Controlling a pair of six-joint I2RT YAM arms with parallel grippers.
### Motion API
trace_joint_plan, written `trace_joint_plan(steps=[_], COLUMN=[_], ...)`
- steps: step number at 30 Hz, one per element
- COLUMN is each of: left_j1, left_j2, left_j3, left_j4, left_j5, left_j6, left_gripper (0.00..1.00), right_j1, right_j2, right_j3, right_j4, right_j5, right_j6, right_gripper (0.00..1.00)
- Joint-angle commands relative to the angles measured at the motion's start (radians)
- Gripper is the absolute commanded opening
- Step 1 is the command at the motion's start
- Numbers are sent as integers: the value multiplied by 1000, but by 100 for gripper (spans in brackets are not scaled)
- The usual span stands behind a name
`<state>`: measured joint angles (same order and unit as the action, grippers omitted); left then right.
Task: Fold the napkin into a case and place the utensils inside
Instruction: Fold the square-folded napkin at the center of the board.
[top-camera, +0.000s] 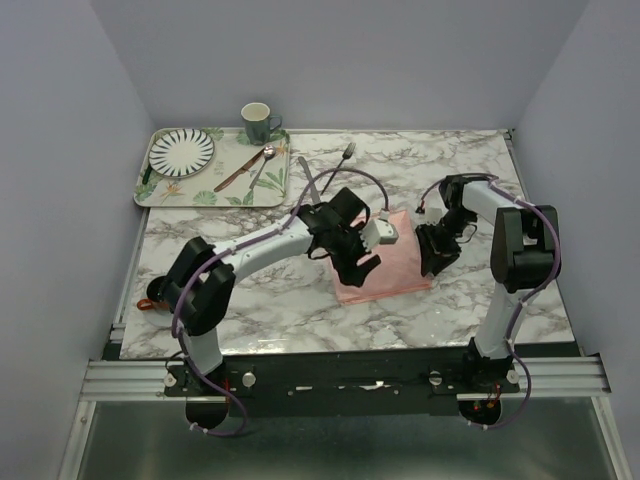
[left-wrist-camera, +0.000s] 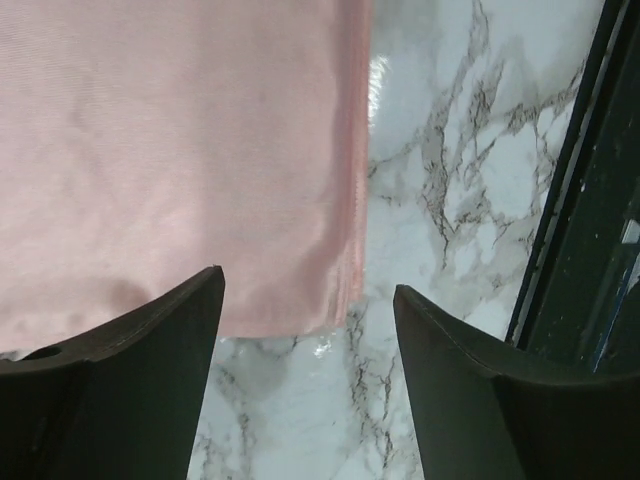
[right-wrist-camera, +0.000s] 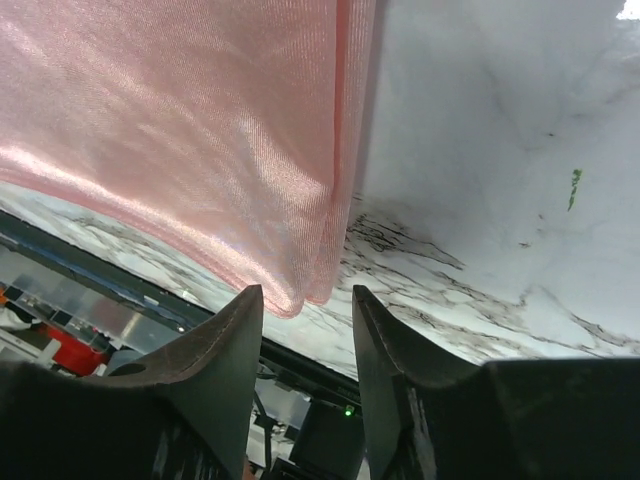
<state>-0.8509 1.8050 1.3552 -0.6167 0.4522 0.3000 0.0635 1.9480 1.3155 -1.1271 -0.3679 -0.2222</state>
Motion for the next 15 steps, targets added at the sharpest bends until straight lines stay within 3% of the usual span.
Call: trace_joint_plan(steps=[1, 6, 11, 15], left_j1=[110, 170, 237, 370], left_j2=[-107, -197, -249, -256], left_j3=[27, -27, -59, -103], left_j4=[47, 175, 297, 431], left_j5=[23, -26, -49, 69], left_j6=[-88, -186, -327, -513], left_gripper=[85, 90, 96, 99], right_j1=[-5, -4, -5, -5], right_j2=[-8, 31, 69, 80], right_j3=[1, -22, -28, -30], right_j4=[-19, -13, 1, 9], right_j5=[-29, -72, -74, -66], right_j6=[-12, -16, -28, -32], right_gripper=[50, 52, 37, 26])
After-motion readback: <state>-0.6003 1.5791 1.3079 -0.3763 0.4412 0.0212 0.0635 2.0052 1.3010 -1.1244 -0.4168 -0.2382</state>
